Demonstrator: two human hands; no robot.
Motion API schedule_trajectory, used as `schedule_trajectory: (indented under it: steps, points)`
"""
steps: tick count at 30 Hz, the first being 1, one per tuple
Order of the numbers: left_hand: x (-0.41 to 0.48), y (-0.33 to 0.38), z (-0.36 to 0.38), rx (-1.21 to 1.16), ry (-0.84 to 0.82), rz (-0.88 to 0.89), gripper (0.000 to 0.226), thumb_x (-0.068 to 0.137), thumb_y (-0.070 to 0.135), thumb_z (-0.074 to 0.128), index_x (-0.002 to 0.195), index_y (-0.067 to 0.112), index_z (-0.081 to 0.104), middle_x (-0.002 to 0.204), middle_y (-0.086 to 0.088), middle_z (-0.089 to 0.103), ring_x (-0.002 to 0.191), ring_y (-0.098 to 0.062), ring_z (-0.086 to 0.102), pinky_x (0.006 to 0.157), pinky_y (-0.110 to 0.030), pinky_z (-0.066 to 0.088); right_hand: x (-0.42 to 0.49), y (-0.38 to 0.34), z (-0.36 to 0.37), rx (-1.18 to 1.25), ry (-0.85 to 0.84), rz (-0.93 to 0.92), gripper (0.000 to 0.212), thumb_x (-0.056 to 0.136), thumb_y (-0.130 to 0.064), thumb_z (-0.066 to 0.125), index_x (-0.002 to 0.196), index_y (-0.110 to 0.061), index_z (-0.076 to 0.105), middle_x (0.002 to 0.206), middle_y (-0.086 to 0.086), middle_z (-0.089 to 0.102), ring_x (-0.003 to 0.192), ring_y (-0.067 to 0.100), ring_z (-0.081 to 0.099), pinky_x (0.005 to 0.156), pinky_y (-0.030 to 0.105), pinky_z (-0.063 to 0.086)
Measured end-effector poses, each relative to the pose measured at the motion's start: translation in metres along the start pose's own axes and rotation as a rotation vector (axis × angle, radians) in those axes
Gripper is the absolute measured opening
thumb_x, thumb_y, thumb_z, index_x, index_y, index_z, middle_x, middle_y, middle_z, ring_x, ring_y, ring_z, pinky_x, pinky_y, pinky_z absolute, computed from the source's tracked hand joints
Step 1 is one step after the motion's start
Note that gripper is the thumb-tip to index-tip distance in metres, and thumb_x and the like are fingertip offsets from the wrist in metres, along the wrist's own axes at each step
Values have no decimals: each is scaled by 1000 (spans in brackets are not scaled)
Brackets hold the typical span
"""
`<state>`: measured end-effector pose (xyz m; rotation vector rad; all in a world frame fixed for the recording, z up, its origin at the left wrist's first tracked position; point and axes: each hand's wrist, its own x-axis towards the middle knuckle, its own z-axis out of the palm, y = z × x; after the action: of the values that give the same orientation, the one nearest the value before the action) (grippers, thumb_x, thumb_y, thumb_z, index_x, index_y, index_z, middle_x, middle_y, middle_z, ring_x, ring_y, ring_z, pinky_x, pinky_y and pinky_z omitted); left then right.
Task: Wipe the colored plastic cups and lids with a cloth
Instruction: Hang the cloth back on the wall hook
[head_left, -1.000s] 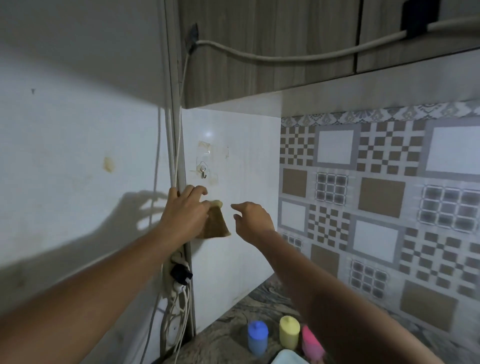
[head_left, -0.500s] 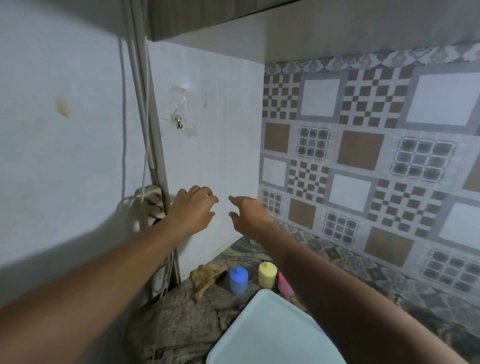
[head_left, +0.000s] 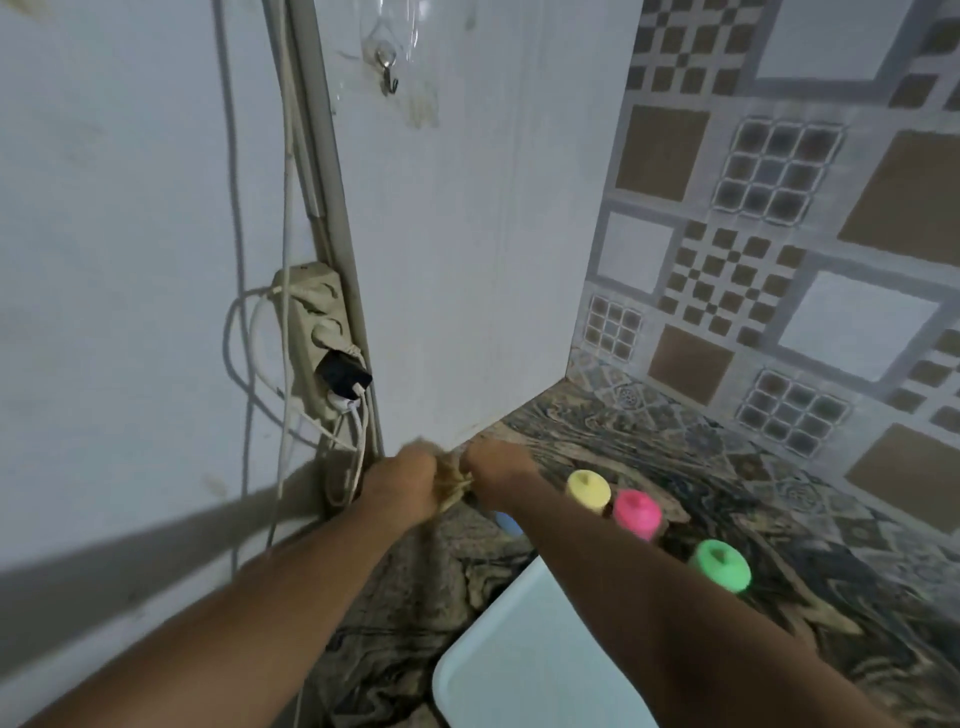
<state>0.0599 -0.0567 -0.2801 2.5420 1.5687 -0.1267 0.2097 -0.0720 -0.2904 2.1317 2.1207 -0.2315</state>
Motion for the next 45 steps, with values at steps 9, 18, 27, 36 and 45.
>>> schedule_trajectory:
  steps: [9,18,27,36,45]
  points:
    - [47,-5,68,-16,-162,-132,34,93,33,54,118,12,65,121,-13,65,110,-37,64,82,-41,52,61,-3,38,-114,-100,33,30,98,-11,58,127,-9,64,132,11,65,122,34,63,94,46,51]
    - [57,-7,73,-113,-81,-194,29,89,25,63,117,15,64,116,-12,67,108,-36,66,89,-42,57,68,3,48,-157,-22,8,20,93,-13,65,113,-16,69,117,4,70,109,28,69,84,39,54]
    - [45,-12,23,-357,129,-108,18,89,33,63,76,21,69,74,3,69,74,-21,67,70,-33,59,44,28,4,164,208,-28,34,95,-15,57,123,-26,74,124,10,70,117,33,65,94,39,53]
    - [6,-8,-82,-298,490,207,11,91,19,59,93,9,65,88,-7,67,82,-23,63,73,-43,54,-12,46,-74,474,579,-131,36,97,-9,58,131,-13,68,115,12,72,111,30,66,93,34,49]
    - [-26,-19,-208,-251,845,440,20,91,0,57,103,15,61,104,2,57,87,-15,58,76,-30,51,-47,26,-174,582,978,-293,19,91,0,59,100,-13,68,93,-3,71,80,14,66,72,28,55]
